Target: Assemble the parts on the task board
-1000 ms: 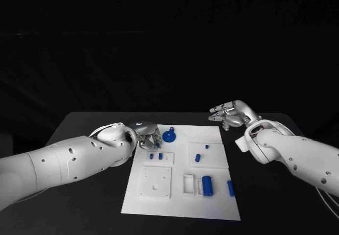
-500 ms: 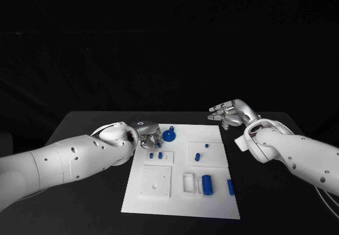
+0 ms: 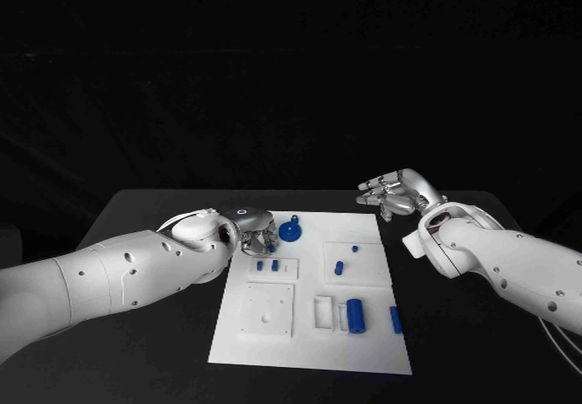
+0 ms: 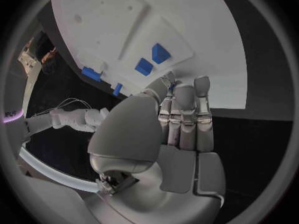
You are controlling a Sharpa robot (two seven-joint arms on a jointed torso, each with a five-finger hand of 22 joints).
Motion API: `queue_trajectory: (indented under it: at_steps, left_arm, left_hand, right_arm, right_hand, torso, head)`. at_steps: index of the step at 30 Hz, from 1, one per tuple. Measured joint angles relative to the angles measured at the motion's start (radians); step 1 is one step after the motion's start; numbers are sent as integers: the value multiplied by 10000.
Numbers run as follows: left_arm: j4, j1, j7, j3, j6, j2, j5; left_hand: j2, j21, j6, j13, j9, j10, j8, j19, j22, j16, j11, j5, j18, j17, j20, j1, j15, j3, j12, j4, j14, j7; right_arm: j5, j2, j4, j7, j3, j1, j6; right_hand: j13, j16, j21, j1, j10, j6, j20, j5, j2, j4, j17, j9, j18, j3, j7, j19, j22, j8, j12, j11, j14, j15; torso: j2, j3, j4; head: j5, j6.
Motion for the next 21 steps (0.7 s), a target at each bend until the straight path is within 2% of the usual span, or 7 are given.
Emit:
queue_trajectory:
  at_steps: [5, 16, 19, 21]
  left_arm:
    - [9, 3, -31, -2, 45, 2, -85]
    - [14, 6, -57, -12, 66, 23, -195]
    - [11, 6, -57, -20, 67, 26, -195]
    - [7, 4, -57, -34, 80, 25, -194]
  left_hand:
    - [0, 0, -31, 10, -7, 0, 19, 0, 0, 0, 0, 0, -1, 9, 0, 0, 0, 1, 0, -1, 0, 2]
    - [0, 59, -47, 18, -1, -31, 21, 0, 7, -35, 31, 1, -7, 8, 0, 0, 0, -25, 1, -30, 0, -12]
    - [1, 59, -178, 19, 8, -72, 22, -37, 7, -39, 71, -76, -9, 7, 37, 0, 5, -37, 1, -41, -5, 75]
    - [-1, 59, -456, 19, 22, -141, 82, -47, 7, -39, 73, -124, -9, 7, 27, -3, 36, -53, 1, -57, -36, 25]
  right_arm:
    - [-1, 7, -16, 1, 0, -4, 5]
    - [-3, 33, -39, 2, 0, -20, 12]
    - [-3, 38, -48, 4, 0, -25, 15]
    - [-3, 38, -53, 5, 0, -28, 16]
  right_hand:
    - [0, 0, 0, 0, 0, 1, 0, 0, 0, 0, 0, 0, 17, 0, -1, 0, 0, 0, 0, 0, 0, 0]
    - [0, 0, 0, 0, 0, 2, 1, 0, 0, 0, 1, 0, 14, -1, -3, 0, 0, 0, 0, 0, 0, 0]
    - [-6, 0, -51, 0, -36, 2, 1, 0, 0, 0, -10, 0, 12, 0, -3, 1, 0, 0, 0, 34, -27, 27]
    - [-11, 0, -62, 0, -36, 2, 1, 0, 0, 0, -10, 0, 11, 0, -3, 1, 0, 0, 0, 34, -28, 27]
  torso:
    - [-2, -4, 2]
    - [-3, -7, 2]
    - [-3, -5, 2]
    - [-4, -1, 1]
  head:
    - [0, -38]
    - [6, -36]
    - [6, -35]
    - [11, -35]
